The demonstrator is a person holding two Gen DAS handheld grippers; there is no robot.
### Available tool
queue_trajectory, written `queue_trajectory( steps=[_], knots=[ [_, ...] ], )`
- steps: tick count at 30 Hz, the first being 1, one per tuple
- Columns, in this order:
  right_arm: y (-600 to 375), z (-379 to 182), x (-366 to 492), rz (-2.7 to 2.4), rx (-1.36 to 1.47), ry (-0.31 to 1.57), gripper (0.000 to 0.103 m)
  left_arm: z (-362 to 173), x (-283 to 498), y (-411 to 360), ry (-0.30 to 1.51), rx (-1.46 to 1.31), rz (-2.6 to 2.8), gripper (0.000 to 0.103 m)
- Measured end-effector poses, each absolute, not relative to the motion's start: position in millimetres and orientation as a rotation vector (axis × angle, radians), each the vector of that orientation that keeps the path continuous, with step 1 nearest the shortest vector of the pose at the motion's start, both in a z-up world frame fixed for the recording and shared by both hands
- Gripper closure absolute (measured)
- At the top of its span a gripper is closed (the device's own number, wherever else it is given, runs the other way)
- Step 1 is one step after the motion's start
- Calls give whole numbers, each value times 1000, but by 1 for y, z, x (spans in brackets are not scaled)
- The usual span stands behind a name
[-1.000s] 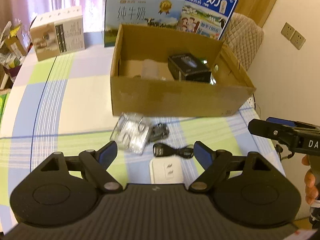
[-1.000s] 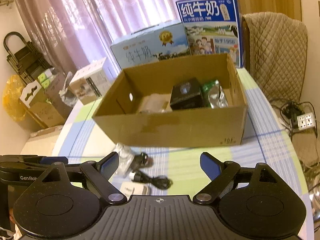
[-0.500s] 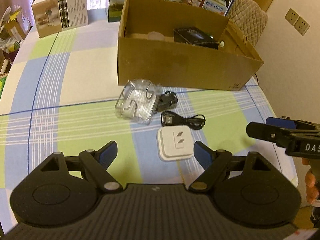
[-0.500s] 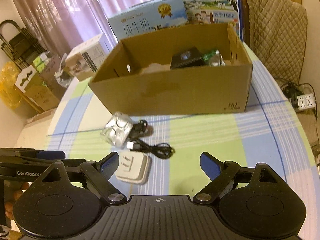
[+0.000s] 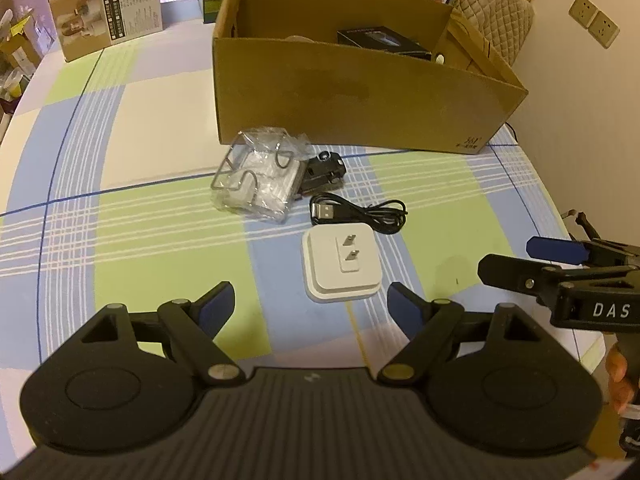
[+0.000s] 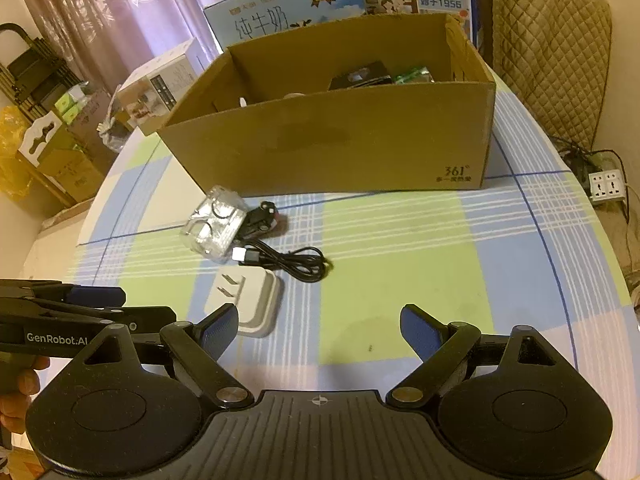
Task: Organize objects
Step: 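Withdraw both grippers from the box toward the plug adapter and cable, then grasp the white plug adapter with the left gripper while the right gripper grasps the black USB cable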
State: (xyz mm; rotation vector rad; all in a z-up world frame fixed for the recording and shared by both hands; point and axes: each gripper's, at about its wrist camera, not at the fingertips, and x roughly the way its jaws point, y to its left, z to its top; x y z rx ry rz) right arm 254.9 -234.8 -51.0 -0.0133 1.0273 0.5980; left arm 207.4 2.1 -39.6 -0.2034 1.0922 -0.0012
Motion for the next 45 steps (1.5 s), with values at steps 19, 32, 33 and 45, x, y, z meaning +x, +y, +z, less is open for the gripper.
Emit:
queue_trajectory(
  steps=[19, 32, 33, 45],
  knots=[
    [-272, -75, 275, 531, 11, 1078, 18, -87, 230, -30, 1130, -155, -7, 24],
    [-292, -86, 296, 485, 31, 1107, 18, -115, 265, -44, 1153, -85, 34, 35],
    [-292, -87, 297, 484, 31, 1109, 18, -116, 266, -43, 1155, -85, 38, 36],
    [-267, -97, 309, 583, -19, 1112, 18, -118, 257, -30, 1131, -72, 65, 38]
  ],
)
